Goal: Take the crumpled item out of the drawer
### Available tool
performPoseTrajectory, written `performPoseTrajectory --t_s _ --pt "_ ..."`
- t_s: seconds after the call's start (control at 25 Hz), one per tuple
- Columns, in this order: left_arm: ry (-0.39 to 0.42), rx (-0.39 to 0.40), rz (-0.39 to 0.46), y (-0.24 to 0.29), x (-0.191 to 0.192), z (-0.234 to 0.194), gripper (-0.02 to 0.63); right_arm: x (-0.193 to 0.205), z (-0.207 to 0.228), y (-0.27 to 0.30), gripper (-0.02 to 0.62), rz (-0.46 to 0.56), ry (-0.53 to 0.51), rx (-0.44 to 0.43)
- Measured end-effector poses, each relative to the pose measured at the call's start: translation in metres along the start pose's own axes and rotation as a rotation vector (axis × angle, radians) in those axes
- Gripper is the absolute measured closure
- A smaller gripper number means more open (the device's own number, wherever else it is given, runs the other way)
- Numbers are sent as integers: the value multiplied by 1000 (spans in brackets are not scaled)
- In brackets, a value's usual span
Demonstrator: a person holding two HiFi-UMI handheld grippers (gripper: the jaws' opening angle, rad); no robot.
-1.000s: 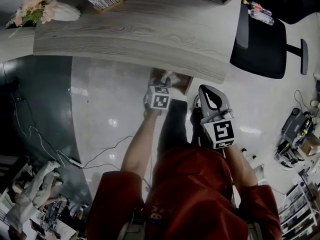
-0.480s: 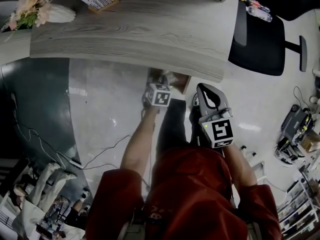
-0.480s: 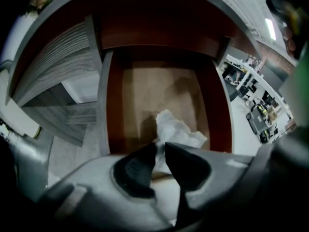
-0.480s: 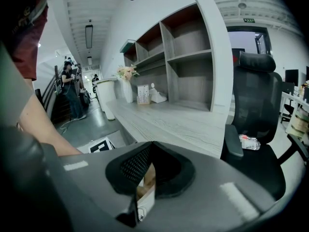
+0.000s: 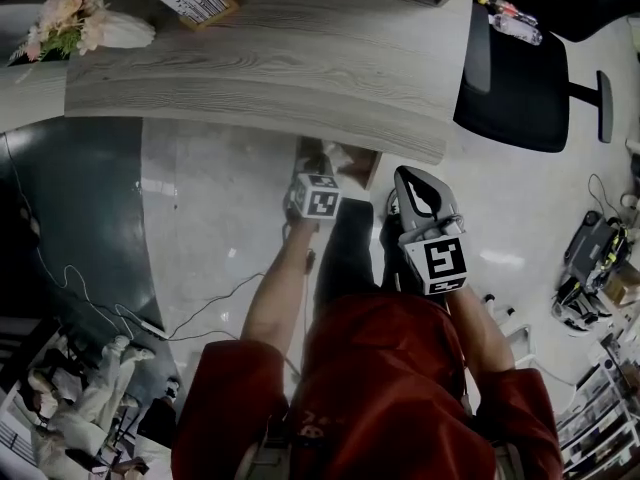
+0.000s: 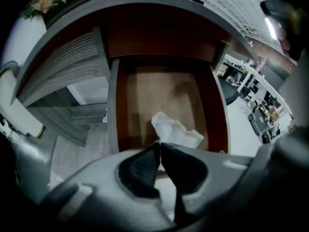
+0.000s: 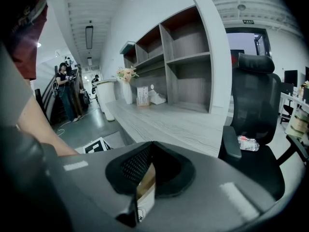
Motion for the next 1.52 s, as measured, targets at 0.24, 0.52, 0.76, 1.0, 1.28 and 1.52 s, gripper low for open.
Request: performPoseTrajectory --t_s 0.24,0.52,0.76,1.0,1.28,1.52 --pt "-9 -33 28 -18 3 -2 606 -5 0 -6 595 13 -12 -9" --pt "-31 -60 82 -46 -4 11 607 -12 0 -22 595 37 -24 -19" --pt "-57 -82 120 -70 -7 25 607 -19 0 -37 595 61 -49 -34" --pt "-70 -119 151 -98 -4 37 607 -23 5 -57 595 81 -70 -37" --pt "-112 -156 191 -129 2 54 607 -21 12 -80 595 88 -68 -35" --pt "-142 -189 230 -149 -1 69 607 -21 20 -95 595 100 -71 -44"
Point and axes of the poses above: the fingertips, and each gripper's own axes: y forward along the fingers, z to its right, x out of its underside, the point moved 10 cm from there along -y, backward along the fingers, and after that the axes turned 2 degrees about y, right-handed, at the moved point
